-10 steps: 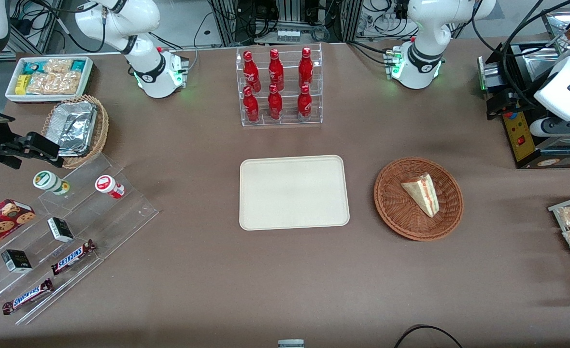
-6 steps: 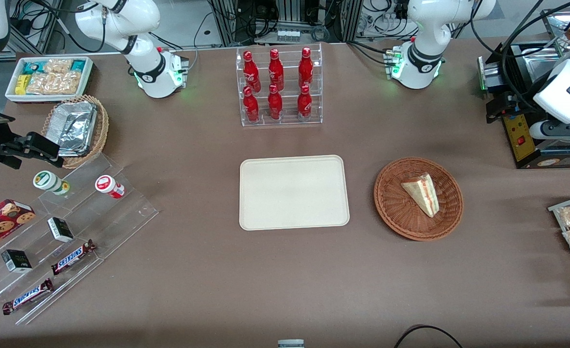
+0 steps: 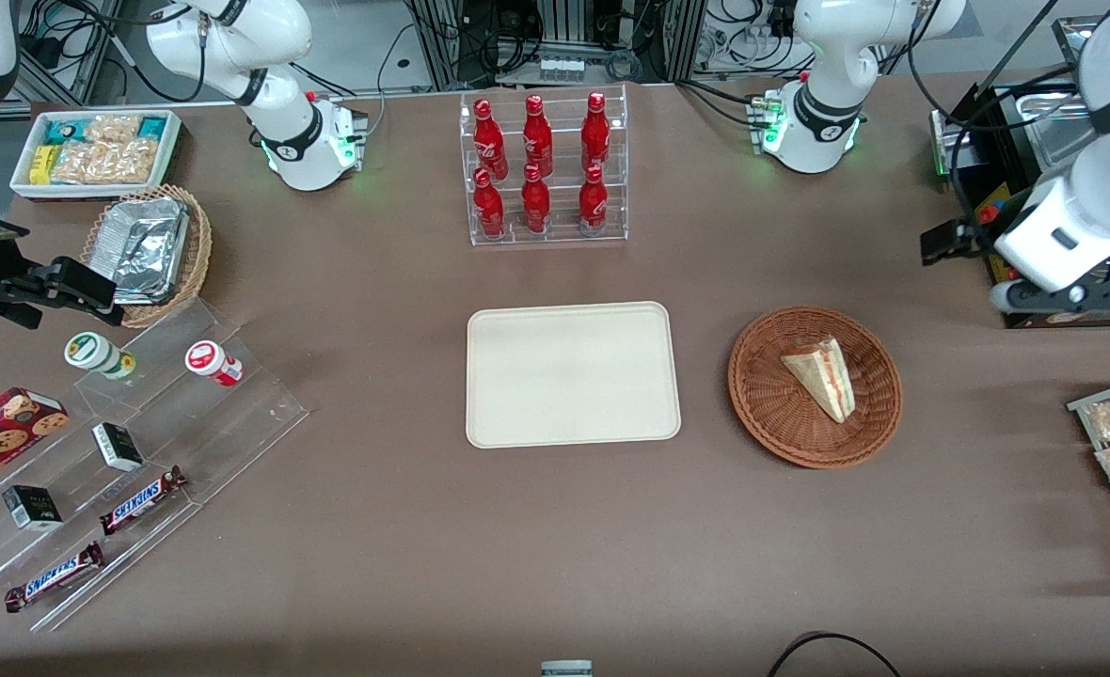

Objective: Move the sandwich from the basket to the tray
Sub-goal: 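Move the left gripper over the sandwich in the wicker basket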

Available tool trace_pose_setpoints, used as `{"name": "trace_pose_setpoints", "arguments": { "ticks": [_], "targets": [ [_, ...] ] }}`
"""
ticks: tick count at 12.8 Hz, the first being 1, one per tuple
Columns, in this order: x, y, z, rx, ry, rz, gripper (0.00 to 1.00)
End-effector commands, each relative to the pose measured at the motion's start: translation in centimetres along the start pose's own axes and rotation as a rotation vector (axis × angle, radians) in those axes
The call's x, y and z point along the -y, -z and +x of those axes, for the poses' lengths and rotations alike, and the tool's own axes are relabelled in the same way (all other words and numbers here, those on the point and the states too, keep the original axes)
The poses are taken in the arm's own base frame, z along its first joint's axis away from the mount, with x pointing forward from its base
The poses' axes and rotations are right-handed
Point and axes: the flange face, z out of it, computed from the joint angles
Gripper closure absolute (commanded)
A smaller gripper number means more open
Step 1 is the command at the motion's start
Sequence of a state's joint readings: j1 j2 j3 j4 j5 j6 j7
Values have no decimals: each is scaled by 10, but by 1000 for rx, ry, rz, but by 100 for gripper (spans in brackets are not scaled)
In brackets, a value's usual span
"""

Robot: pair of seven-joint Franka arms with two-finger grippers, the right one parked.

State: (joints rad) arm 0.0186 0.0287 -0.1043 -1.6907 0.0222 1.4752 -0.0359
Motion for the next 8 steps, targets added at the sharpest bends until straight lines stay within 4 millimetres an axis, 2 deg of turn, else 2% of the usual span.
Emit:
{"name": "trace_pose_setpoints", "arguments": {
  "ticks": [1, 5, 8],
  "targets": [
    [-4, -42, 7, -8, -21, 0, 0],
    [-6, -103, 18, -66, -28, 3, 0],
    [-7, -145, 15, -103, -28, 3, 0]
  ]
}}
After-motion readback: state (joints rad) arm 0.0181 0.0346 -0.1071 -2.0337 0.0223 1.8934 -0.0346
